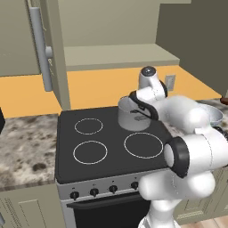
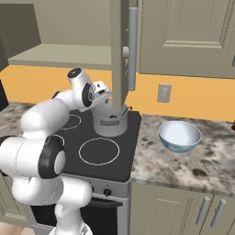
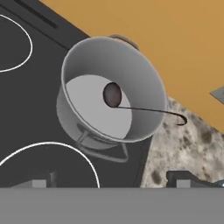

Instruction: Open the cabinet and move the ladle to the pot. Then close the cabinet.

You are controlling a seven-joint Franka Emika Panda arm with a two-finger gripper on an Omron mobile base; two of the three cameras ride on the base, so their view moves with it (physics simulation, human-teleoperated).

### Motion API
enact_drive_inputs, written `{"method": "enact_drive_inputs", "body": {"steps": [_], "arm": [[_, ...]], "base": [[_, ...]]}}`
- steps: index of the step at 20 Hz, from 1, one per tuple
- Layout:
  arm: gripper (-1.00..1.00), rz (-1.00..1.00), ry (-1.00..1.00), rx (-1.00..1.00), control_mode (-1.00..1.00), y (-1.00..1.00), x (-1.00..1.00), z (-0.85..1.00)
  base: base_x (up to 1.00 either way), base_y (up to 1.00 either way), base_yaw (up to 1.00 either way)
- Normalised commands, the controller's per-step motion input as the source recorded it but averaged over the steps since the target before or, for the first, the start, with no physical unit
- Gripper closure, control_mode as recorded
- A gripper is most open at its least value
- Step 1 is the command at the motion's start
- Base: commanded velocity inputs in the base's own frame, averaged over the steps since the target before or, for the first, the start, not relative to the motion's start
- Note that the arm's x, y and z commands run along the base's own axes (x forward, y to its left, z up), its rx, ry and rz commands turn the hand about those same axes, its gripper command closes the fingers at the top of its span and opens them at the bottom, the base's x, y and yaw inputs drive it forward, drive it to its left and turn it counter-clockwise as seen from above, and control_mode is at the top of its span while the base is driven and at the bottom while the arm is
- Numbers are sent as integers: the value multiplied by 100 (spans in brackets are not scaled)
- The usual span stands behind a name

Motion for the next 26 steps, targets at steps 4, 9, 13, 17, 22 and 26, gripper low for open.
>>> {"method": "enact_drive_inputs", "body": {"steps": [4, 9, 13, 17, 22, 26], "arm": [[-100, -2, 0, 0, -100, 5, -70, 58], [-100, -3, 0, 0, -100, 2, -76, 56], [-100, -5, 0, 0, -100, 0, -73, 43], [-100, -6, 0, 0, -100, 0, -78, 21], [-100, 0, -5, 0, -100, 0, -83, 12], [-100, -1, -15, 5, -100, 0, -71, 21]], "base": [[0, 0, 0], [0, 0, 0], [0, 0, 0], [0, 0, 0], [0, 0, 0], [0, 0, 0]]}}
